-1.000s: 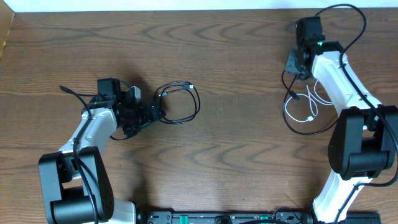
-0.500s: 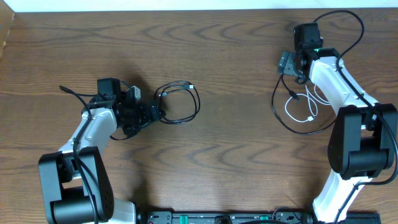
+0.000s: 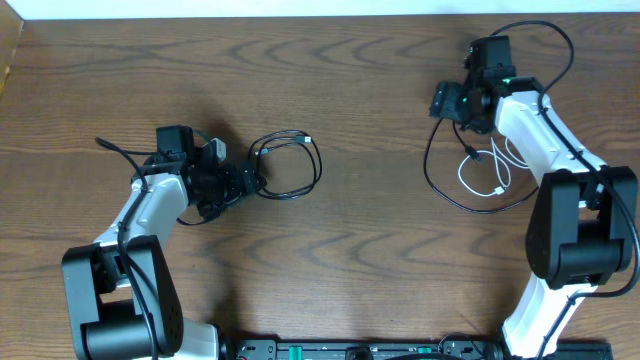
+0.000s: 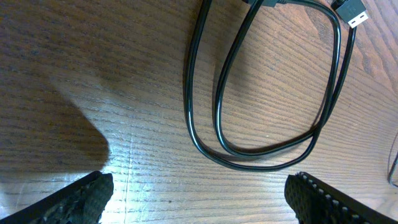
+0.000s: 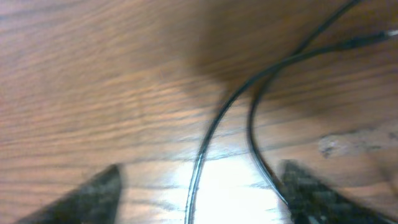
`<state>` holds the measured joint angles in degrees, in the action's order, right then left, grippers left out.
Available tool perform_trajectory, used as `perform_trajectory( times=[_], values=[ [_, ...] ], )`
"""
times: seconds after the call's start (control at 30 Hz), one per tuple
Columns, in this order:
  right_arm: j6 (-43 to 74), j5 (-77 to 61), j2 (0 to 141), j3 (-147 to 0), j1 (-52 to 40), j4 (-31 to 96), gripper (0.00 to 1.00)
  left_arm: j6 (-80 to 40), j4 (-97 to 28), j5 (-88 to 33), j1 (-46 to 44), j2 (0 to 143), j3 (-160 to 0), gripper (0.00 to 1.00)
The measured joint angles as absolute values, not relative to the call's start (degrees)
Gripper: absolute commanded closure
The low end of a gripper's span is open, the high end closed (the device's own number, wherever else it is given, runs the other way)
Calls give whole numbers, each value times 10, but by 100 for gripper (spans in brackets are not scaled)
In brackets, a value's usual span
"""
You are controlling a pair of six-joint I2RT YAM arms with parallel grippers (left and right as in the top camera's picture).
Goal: Untangle cables
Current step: 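Move the right gripper back to the black coil near the left gripper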
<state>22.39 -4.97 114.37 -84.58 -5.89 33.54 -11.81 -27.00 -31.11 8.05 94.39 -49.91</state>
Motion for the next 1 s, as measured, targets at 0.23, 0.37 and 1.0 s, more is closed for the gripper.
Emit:
perform_trajectory(
  times=[0.23,0.37,1.0],
  values=[
    [205,-82,1144,-846,-102,336,99,-118,-270,-311,81,944,-499,17],
    [187,-86,1144,-846,-138,335,99,-119,-270,-311,81,944,-499,26],
    [159,-112,1145,-846,-322,254,99,-152,-277,-255,81,944,-499,92]
  ],
)
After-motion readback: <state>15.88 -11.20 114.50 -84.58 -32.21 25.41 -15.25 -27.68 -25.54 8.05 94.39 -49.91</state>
